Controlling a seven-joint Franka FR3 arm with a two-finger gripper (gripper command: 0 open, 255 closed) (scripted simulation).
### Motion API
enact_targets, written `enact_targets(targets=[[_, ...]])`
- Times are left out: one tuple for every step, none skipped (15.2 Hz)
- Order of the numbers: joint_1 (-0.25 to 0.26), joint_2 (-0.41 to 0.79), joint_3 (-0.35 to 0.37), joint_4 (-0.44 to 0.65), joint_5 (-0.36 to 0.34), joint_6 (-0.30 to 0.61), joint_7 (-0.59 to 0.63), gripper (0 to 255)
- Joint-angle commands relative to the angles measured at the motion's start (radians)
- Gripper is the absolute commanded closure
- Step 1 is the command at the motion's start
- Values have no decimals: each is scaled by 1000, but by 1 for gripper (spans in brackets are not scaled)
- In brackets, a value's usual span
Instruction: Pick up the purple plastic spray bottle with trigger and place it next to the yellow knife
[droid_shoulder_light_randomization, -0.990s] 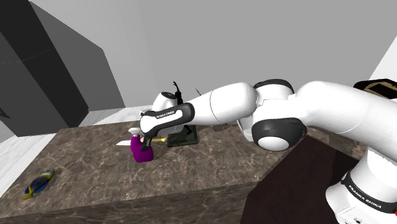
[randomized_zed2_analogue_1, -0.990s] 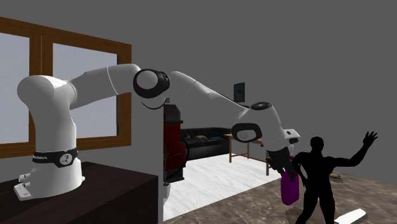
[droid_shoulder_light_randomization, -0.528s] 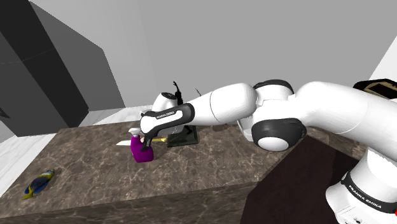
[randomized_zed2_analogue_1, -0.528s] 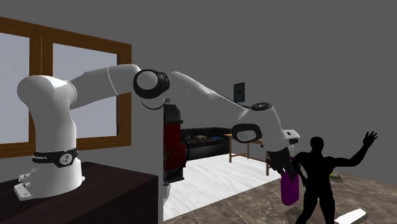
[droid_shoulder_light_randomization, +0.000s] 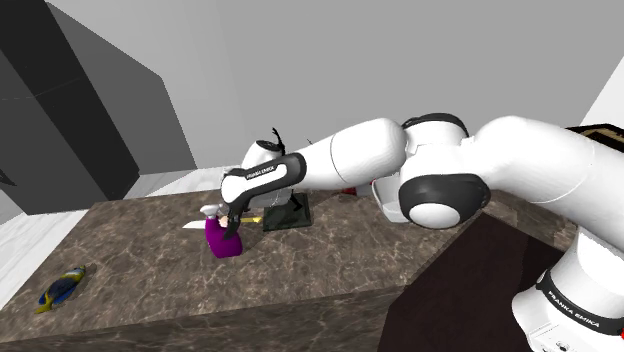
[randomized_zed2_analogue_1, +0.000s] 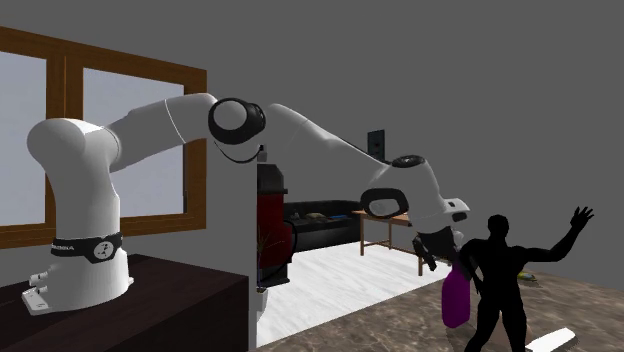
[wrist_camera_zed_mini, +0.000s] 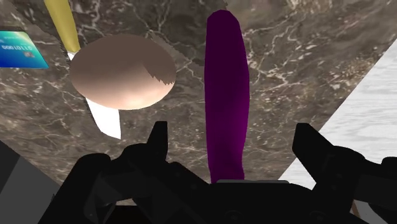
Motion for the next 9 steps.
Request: enact_targets(targets=[[9, -88, 1, -108, 13, 11, -36, 0], [12, -126, 1, -153, 18, 15, -50, 0], [12, -126, 1, -153, 18, 15, -50, 0], [12, -126, 1, -154, 18, 15, -50, 0], [12, -126, 1, -153, 18, 15, -50, 0], [12, -126, 1, -153, 18, 15, -50, 0], [12, -126, 1, -153, 18, 15, -50, 0], [12, -126, 1, -153, 18, 15, -50, 0], [12, -126, 1, -153, 18, 15, -50, 0]])
